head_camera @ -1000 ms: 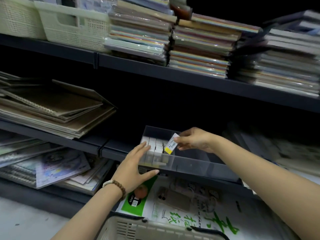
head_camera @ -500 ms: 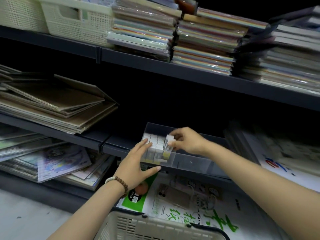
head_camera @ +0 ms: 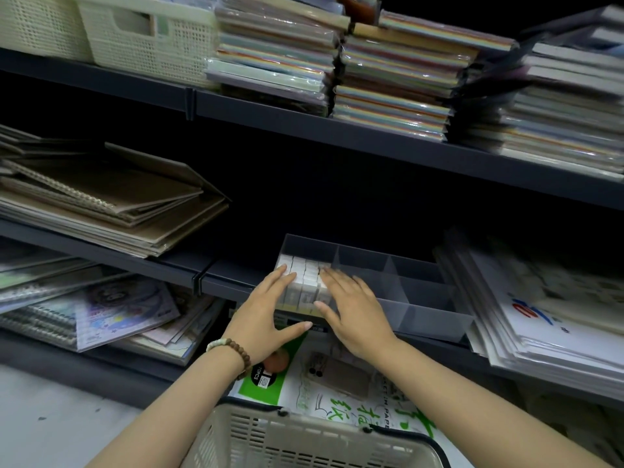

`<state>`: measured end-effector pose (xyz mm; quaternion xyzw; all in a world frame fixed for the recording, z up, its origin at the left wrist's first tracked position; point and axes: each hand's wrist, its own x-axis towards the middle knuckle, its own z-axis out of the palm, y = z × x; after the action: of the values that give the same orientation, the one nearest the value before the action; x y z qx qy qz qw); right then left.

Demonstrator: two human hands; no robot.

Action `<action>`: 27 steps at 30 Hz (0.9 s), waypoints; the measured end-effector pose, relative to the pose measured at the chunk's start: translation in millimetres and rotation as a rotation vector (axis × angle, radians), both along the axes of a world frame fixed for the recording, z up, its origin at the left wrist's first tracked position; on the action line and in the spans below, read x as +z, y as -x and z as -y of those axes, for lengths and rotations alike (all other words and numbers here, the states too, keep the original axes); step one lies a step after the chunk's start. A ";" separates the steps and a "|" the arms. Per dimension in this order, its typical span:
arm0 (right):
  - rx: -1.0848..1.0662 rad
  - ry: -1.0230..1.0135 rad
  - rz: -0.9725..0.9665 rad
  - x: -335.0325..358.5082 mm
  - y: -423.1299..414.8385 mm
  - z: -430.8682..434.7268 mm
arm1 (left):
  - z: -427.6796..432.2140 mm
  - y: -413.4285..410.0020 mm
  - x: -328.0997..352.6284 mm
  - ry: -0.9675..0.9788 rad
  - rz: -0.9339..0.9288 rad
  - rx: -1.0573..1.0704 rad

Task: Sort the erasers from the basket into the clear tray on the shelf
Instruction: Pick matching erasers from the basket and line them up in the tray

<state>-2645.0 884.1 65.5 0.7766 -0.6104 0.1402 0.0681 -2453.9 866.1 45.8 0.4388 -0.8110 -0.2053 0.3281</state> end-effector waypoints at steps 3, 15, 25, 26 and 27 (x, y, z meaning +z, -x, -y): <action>0.038 -0.022 0.066 5.4 1.8 -8.8 | -7.2 -2.8 2.1 0.018 -0.007 -0.001; -0.303 -0.258 0.825 -137.7 50.6 -139.7 | -93.6 -4.6 -108.7 -0.186 0.360 -0.159; -0.606 -0.999 0.760 -300.6 69.8 -212.7 | -150.8 -2.7 -261.2 -0.789 0.490 0.004; -0.590 -1.011 0.762 -306.4 64.6 -212.6 | -156.1 -3.4 -272.3 -0.849 0.481 0.029; -0.573 -1.022 0.774 -311.2 58.6 -211.7 | -160.1 -4.5 -282.5 -0.906 0.480 0.042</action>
<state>-2703.6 1095.8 -245.7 0.4142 -0.7607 0.0787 -0.4936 -2449.4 1026.2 -236.7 0.5880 -0.6841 -0.4229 -0.0861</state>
